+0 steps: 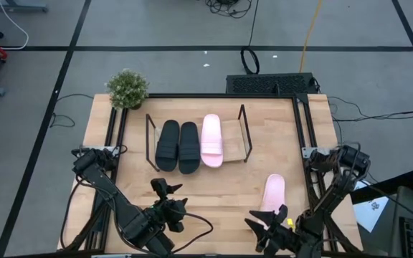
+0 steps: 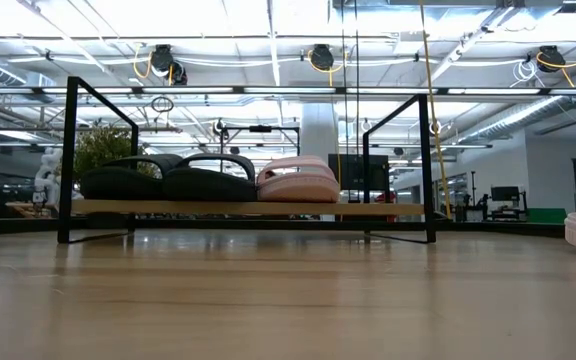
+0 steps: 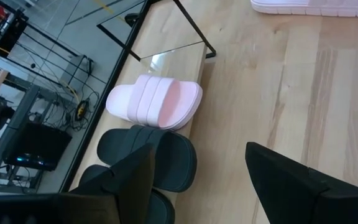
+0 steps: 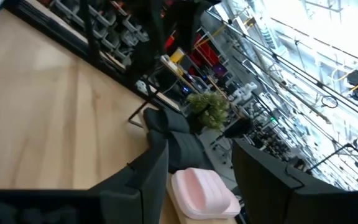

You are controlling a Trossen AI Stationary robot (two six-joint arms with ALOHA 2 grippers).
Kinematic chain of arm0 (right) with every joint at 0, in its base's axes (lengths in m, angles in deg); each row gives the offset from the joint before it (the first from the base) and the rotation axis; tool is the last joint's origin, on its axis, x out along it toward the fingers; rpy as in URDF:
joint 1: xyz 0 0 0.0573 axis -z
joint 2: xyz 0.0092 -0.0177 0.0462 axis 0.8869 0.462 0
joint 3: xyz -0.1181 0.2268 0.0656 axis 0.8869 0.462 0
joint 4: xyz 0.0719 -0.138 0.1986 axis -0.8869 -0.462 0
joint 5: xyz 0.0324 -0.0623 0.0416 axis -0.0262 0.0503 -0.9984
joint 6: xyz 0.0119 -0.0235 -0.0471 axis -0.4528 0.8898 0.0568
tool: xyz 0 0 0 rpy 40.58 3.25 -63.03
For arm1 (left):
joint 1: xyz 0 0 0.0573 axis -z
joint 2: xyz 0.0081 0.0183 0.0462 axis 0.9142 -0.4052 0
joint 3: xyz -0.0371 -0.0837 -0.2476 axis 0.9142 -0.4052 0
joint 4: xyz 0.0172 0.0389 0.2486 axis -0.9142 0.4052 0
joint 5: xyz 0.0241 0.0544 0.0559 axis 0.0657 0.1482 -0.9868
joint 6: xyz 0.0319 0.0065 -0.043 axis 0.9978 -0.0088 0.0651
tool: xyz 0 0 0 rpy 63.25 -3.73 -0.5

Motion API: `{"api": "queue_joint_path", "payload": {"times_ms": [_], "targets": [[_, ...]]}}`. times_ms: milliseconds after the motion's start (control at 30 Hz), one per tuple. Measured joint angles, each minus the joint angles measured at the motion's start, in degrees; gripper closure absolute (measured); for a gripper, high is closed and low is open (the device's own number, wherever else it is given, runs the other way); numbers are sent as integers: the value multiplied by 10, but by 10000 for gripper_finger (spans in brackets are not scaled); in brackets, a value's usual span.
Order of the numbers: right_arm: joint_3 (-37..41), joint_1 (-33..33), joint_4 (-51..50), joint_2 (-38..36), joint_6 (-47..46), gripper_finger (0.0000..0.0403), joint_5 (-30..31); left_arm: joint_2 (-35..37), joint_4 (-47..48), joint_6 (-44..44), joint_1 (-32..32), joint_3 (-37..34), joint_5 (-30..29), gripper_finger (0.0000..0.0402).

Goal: Pick and place slides into the shelf
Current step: Put the pink pair of slide on the shelf

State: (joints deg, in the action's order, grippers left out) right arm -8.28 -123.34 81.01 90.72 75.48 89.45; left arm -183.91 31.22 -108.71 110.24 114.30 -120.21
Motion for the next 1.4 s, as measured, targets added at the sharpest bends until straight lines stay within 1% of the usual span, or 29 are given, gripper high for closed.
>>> {"api": "queue_joint_path", "payload": {"times_ms": [167,333,500,700,833,900,967,1100,1167,1233,1400], "targets": [[0,-21,1,16,-21,234,0,0,0,0,0,0,0,147],[0,-46,1,35,-60,234,0,0,0,1,-5,0,0,147],[0,-58,1,39,-89,234,0,0,-1,2,-15,0,0,147],[0,-59,1,39,-79,234,0,0,-2,3,-23,0,0,147],[0,-48,24,39,-45,234,0,0,-2,3,-25,0,0,147],[0,-39,47,39,-8,234,0,0,-2,3,-25,0,0,147],[0,-30,79,39,45,234,0,0,-2,3,-25,0,0,147],[0,-7,167,37,180,234,0,0,-2,4,-25,0,0,147],[0,6,212,24,228,234,0,0,-2,10,-25,0,0,147],[8,17,220,-10,223,234,0,0,-2,12,-25,0,0,147],[71,31,230,-123,127,234,1,0,-1,13,-25,0,0,147]]}}
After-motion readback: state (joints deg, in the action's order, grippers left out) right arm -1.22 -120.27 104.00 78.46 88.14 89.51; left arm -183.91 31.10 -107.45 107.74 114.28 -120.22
